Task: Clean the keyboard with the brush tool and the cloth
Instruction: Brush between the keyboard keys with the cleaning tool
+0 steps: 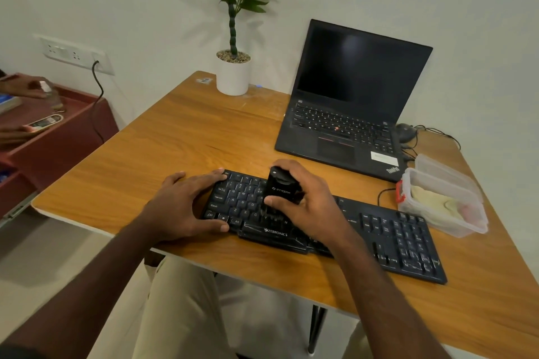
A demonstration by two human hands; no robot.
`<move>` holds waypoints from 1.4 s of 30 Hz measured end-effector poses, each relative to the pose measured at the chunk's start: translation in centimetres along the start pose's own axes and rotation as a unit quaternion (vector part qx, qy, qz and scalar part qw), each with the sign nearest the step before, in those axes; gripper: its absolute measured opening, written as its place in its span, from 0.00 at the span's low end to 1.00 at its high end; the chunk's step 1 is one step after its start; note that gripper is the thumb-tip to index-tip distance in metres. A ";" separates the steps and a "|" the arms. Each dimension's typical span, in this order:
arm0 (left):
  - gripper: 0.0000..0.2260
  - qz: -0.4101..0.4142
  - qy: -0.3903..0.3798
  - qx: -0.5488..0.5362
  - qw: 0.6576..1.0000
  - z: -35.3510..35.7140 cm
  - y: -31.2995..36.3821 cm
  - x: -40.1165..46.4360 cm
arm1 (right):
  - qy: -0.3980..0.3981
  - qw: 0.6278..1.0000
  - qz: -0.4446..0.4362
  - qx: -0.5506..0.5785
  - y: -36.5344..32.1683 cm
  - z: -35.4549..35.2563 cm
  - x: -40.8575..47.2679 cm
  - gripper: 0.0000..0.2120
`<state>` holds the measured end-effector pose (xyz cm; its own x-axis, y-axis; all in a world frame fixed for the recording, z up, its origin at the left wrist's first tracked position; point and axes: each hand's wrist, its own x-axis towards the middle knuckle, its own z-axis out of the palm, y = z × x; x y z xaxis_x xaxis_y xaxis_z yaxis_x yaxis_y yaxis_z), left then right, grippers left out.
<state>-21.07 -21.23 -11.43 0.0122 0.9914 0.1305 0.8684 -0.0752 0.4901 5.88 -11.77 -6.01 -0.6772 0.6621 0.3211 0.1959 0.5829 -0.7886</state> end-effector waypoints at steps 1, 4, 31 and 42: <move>0.50 -0.003 0.000 0.001 1.000 0.0 0.1 0.0 | -0.022 1.000 0.002 -0.003 0.1 -0.3 -0.2 0.21; 0.50 -0.009 0.001 -0.004 1.000 -0.2 0.5 -0.1 | -0.075 0.996 0.031 -0.025 0.5 -2.9 -0.5 0.21; 0.49 -0.022 -0.022 0.000 1.000 -0.7 1.3 -0.1 | -0.057 0.998 0.041 -0.009 0.5 -4.9 -2.8 0.22; 0.55 -0.050 -0.030 -0.013 0.998 -1.5 3.0 -0.4 | 0.023 0.999 0.026 -0.025 0.2 -5.5 -3.6 0.24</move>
<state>-19.19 -22.06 -8.73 -0.0443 0.9986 0.0282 0.8533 0.0231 0.5209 12.25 -11.46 -4.50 -0.6327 0.7118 0.3050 0.2650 0.5691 -0.7784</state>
